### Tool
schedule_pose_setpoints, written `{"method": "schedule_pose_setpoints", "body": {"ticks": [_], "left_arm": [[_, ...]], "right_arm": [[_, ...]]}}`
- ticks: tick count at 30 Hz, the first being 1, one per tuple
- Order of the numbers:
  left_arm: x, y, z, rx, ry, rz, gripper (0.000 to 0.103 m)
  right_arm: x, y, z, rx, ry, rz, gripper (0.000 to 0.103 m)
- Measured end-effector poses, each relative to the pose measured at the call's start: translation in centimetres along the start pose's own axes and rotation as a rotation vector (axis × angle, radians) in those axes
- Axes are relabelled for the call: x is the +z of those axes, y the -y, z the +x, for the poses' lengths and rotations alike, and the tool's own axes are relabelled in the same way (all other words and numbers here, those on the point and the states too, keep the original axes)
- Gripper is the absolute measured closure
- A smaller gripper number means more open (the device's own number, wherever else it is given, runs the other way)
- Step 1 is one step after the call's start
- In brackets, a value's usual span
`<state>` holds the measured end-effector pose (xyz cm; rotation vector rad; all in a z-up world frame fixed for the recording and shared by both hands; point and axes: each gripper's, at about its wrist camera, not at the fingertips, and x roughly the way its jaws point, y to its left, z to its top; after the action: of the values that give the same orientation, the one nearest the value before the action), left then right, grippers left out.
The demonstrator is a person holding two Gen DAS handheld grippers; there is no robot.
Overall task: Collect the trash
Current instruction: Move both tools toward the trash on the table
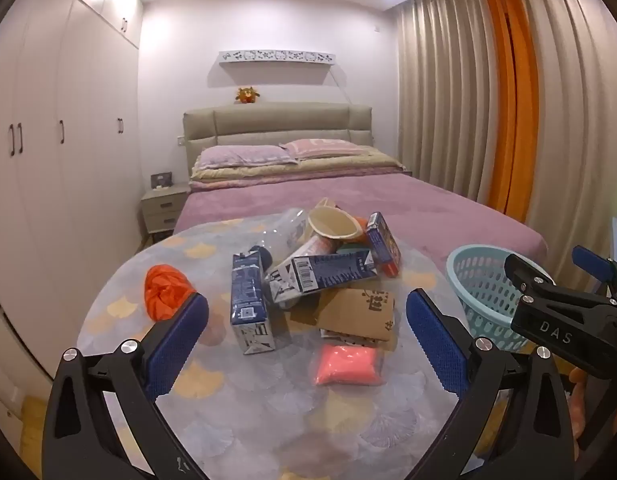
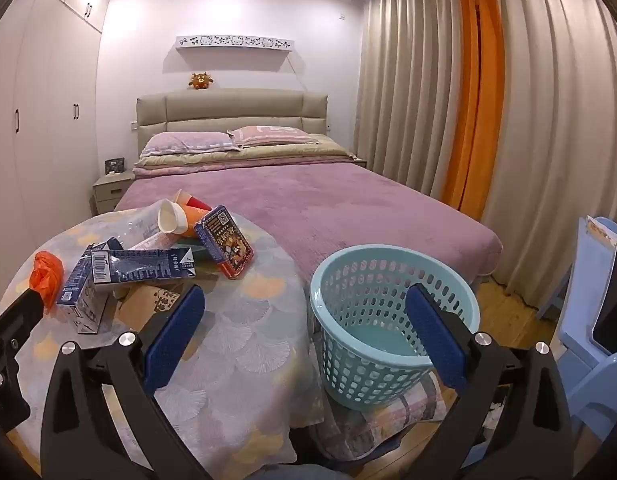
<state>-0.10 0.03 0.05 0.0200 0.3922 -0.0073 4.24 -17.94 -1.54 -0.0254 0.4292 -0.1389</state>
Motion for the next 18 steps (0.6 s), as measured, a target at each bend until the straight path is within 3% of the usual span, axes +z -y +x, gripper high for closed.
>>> {"method": "schedule_pose_setpoints", "body": {"ticks": [18], "left_arm": [[0.4,-0.4,-0.5,-0.047,-0.013,-0.039,0.007]], "right_arm": [[0.2,0.5,0.0,0.011,-0.012,0.027,0.008]]}}
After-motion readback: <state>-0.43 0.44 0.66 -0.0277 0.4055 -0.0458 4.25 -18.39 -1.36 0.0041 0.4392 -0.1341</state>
